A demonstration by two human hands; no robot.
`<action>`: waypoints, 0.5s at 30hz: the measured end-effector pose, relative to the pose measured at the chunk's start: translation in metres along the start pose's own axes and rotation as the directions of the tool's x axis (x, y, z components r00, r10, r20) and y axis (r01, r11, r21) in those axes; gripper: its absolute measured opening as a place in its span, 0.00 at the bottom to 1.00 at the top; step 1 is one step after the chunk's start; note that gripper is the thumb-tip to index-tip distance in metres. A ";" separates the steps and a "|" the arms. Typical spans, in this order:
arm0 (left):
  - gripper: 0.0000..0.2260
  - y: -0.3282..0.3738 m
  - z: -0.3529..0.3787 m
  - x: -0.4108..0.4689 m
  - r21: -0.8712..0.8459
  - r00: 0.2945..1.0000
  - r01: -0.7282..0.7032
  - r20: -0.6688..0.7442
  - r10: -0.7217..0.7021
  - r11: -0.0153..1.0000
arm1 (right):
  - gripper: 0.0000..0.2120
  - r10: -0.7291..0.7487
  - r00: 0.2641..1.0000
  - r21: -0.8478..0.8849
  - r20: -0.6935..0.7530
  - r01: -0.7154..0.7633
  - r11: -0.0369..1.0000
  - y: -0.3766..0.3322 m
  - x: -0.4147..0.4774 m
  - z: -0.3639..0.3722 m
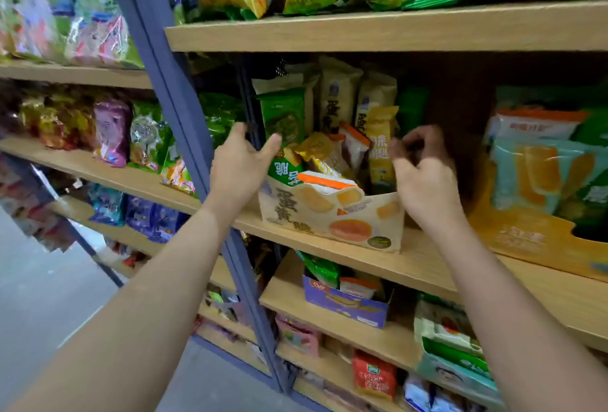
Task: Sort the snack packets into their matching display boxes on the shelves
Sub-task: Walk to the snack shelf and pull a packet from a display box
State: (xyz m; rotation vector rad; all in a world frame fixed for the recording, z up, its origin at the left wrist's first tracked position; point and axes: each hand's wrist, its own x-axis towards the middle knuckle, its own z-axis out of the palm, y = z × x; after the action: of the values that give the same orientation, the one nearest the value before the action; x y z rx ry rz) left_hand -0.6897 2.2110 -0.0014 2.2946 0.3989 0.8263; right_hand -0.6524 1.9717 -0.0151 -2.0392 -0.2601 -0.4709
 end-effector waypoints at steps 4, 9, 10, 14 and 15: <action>0.25 0.002 -0.006 0.013 0.038 0.984 -0.024 0.180 0.017 0.999 | 0.09 0.010 0.996 0.026 -0.091 -0.007 1.000 -0.007 -0.001 0.005; 0.31 -0.005 -0.016 -0.004 0.000 0.954 -0.162 0.255 0.157 0.987 | 0.08 -0.011 0.984 0.137 -0.178 0.036 0.990 -0.006 -0.018 -0.004; 0.32 -0.007 -0.019 -0.009 -0.017 0.950 -0.181 0.257 0.179 0.983 | 0.11 -0.006 0.982 0.151 -0.188 0.035 0.988 -0.006 -0.024 -0.008; 0.24 -0.008 -0.026 -0.032 -0.054 0.937 -0.237 0.252 0.243 0.970 | 0.17 -0.067 0.980 0.019 -0.186 0.072 0.997 -0.012 -0.051 -0.023; 0.25 -0.007 -0.027 -0.037 -0.047 0.935 -0.251 0.245 0.255 0.967 | 0.17 -0.086 0.982 -0.062 -0.166 0.076 0.995 -0.016 -0.058 -0.025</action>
State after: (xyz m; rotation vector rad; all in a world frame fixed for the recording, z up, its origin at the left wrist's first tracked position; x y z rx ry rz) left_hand -0.7356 2.2118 -0.0069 2.4301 -0.0172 0.6451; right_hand -0.7167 1.9589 -0.0166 -2.0344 -0.2298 -0.7045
